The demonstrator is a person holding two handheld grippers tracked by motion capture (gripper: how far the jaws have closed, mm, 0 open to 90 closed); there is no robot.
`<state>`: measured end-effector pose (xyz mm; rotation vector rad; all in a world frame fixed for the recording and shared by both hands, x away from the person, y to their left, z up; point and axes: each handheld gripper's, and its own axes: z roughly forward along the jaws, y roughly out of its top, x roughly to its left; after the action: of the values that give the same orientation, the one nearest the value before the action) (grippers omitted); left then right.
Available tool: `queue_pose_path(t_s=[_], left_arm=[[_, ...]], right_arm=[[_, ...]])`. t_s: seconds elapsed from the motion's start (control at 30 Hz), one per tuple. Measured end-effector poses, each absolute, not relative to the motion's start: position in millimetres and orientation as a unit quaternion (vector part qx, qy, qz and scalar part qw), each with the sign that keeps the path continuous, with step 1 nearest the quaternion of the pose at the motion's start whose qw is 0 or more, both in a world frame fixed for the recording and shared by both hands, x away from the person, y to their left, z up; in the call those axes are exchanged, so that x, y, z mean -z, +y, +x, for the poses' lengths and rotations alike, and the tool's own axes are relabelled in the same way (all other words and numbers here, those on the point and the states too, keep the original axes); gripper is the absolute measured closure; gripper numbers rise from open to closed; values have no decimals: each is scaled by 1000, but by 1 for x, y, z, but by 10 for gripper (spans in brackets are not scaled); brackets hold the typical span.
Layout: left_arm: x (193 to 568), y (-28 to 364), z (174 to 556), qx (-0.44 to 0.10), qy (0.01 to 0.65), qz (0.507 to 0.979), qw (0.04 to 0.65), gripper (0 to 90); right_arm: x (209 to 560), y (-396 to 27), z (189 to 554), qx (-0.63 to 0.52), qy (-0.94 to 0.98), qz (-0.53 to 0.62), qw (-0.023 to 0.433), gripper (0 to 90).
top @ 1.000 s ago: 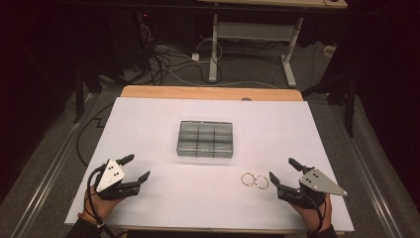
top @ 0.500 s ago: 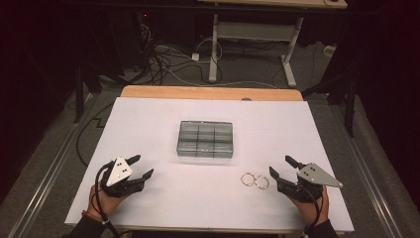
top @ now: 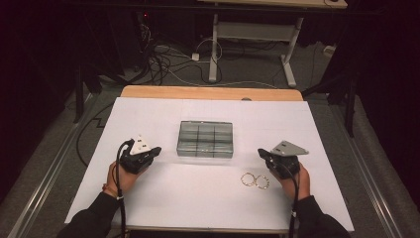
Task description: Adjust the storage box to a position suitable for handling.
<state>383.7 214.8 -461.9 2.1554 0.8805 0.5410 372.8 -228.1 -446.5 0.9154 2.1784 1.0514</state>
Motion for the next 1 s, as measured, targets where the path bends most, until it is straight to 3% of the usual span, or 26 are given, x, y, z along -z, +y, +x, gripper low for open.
queue_pose_path(t_s=[0.4,1.0], left_arm=[[466,183,434,-188,357,844,354,859],[478,174,447,-166,366,855,328,864]], right_arm=[[461,-166,428,-332,854,315,249,900],[465,-147,440,-310,863,315,242,900]])
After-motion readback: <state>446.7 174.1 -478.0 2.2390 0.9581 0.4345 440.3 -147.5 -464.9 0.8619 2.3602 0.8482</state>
